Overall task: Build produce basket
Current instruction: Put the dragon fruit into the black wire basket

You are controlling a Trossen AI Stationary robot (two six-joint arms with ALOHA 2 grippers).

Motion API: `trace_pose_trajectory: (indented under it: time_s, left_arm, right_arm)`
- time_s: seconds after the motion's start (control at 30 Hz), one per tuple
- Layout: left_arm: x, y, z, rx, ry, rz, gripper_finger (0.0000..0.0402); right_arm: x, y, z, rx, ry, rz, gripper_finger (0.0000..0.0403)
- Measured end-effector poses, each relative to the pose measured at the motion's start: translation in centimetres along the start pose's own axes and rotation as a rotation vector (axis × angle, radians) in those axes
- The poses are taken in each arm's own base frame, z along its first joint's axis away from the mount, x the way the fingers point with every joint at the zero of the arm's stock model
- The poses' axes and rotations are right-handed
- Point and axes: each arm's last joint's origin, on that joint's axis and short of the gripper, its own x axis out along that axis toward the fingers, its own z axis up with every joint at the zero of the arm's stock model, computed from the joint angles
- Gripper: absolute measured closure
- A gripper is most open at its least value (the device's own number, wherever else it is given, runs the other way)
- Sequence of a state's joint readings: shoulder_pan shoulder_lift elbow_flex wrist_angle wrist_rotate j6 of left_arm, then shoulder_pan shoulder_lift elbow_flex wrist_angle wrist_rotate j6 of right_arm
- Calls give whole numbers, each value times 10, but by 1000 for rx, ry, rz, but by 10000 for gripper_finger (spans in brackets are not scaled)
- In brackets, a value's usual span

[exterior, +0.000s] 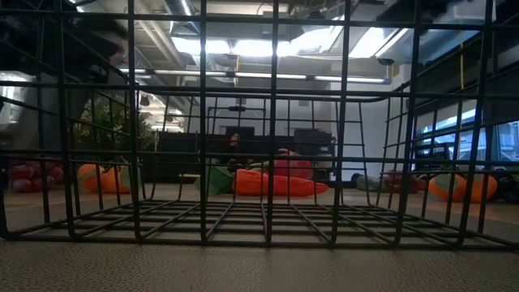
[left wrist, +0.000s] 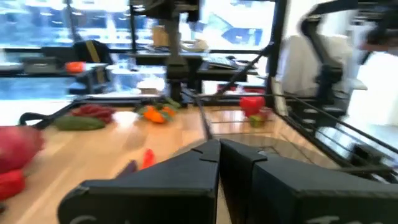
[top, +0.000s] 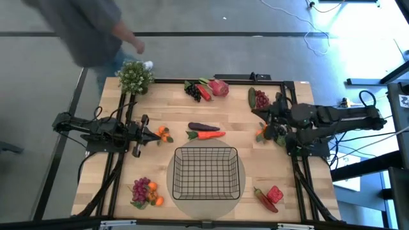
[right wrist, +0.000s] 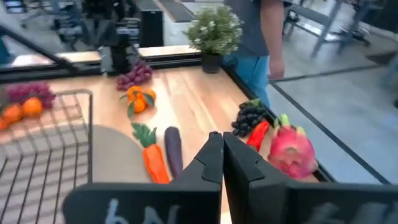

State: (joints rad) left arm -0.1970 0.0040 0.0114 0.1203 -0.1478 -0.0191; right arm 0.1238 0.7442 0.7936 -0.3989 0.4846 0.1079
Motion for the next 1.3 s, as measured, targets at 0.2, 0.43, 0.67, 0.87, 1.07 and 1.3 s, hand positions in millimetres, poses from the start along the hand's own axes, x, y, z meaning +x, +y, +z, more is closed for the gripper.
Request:
trace_pose_trajectory:
  time_s: [0.2,0.43,0.67,0.87,1.07,1.3]
  left_arm:
    - [-4,2,21,-13,89,56,401]
    - [-6,3,65,7,180,141,401]
    - [6,4,102,-97,268,289,401]
    - [24,3,127,-154,428,352,401]
    - [33,10,149,-344,503,504,401]
    - [34,14,165,-446,416,546,401]
  right_arm:
    - [13,6,28,94,67,-65,402]
    - [17,-1,45,205,187,-147,365]
    - [12,-12,47,423,372,-213,309]
    - [12,-16,44,597,588,-227,305]
    - [29,-21,47,682,677,-265,307]
    - [46,-26,59,528,709,-144,307]
